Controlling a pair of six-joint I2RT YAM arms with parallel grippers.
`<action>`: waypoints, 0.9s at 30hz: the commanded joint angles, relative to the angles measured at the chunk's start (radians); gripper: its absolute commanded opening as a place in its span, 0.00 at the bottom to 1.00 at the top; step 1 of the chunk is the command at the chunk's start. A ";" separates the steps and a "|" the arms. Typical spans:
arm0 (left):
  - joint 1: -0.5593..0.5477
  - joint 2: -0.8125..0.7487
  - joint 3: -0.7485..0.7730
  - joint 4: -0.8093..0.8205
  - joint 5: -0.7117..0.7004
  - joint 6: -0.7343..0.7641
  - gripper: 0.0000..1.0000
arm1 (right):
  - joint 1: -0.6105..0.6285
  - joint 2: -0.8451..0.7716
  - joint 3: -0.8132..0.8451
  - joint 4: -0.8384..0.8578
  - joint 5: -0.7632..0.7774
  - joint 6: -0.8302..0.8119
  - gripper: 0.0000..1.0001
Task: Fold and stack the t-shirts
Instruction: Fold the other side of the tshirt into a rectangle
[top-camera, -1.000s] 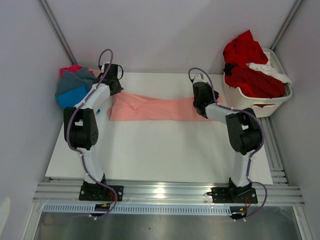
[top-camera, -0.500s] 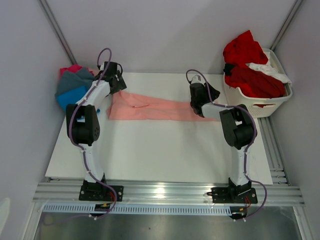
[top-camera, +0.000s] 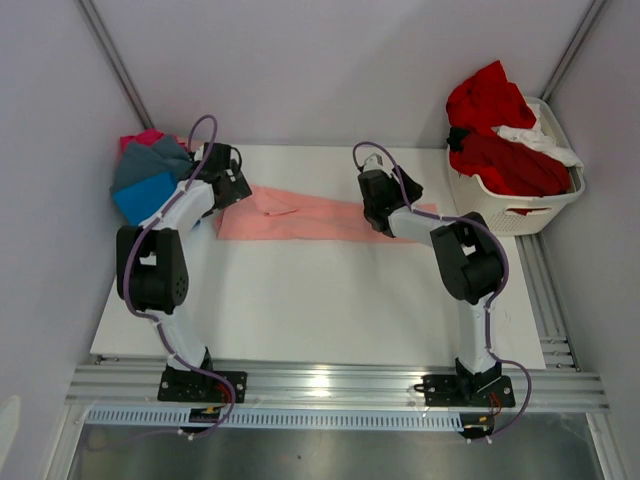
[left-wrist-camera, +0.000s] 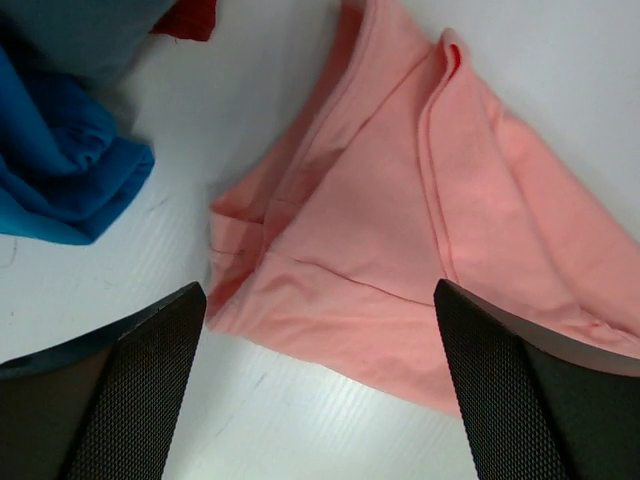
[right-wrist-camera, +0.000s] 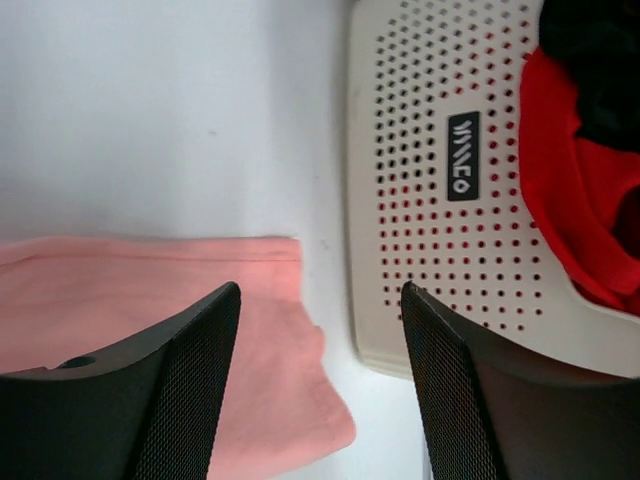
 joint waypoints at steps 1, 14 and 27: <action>-0.026 -0.076 -0.008 -0.001 0.051 -0.073 0.99 | 0.035 -0.048 0.063 -0.133 -0.034 0.127 0.69; -0.079 -0.064 -0.085 -0.038 0.200 -0.159 0.98 | 0.127 0.027 0.085 -0.244 -0.080 0.174 0.56; -0.050 0.114 0.109 -0.226 0.223 -0.181 0.97 | 0.136 0.107 0.154 -0.389 -0.155 0.311 0.37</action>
